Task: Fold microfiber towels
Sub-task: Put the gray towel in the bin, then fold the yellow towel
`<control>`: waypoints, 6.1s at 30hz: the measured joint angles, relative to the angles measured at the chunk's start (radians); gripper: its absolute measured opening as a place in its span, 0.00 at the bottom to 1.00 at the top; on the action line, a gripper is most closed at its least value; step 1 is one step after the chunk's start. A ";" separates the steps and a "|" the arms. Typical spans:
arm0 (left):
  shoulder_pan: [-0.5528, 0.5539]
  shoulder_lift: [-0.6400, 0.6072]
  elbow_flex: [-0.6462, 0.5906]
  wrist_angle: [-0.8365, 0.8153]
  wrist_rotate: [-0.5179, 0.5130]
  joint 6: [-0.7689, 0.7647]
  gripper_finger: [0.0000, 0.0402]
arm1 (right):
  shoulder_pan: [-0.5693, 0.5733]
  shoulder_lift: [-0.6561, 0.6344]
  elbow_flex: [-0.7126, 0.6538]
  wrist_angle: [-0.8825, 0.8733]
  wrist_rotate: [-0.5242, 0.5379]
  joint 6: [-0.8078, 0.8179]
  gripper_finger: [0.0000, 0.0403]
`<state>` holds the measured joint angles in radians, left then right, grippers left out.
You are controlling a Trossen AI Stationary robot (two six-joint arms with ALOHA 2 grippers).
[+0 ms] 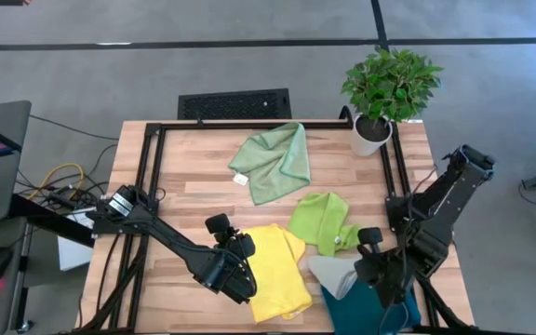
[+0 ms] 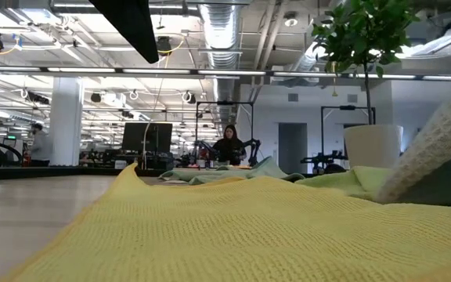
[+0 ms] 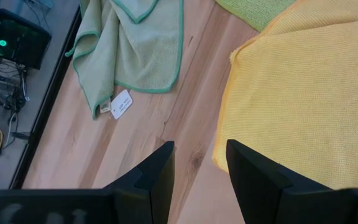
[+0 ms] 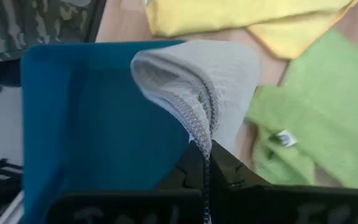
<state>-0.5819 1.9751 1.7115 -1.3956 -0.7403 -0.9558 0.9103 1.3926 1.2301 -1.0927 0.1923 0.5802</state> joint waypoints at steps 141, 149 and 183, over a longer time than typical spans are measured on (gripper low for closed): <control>0.017 -0.001 0.000 0.032 0.064 0.071 0.35 | -0.061 0.101 -0.399 0.380 -0.132 0.182 0.52; 0.026 -0.001 0.000 0.007 0.077 0.019 0.35 | -0.069 0.092 -0.375 0.366 -0.112 0.171 0.52; 0.261 0.006 -0.301 0.370 0.440 -0.080 0.35 | -0.096 0.085 -0.236 0.344 0.031 -0.118 0.51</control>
<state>-0.3210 1.9812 1.4106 -1.0260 -0.3000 -1.0359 0.8143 1.4773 0.9943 -0.7488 0.2235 0.4618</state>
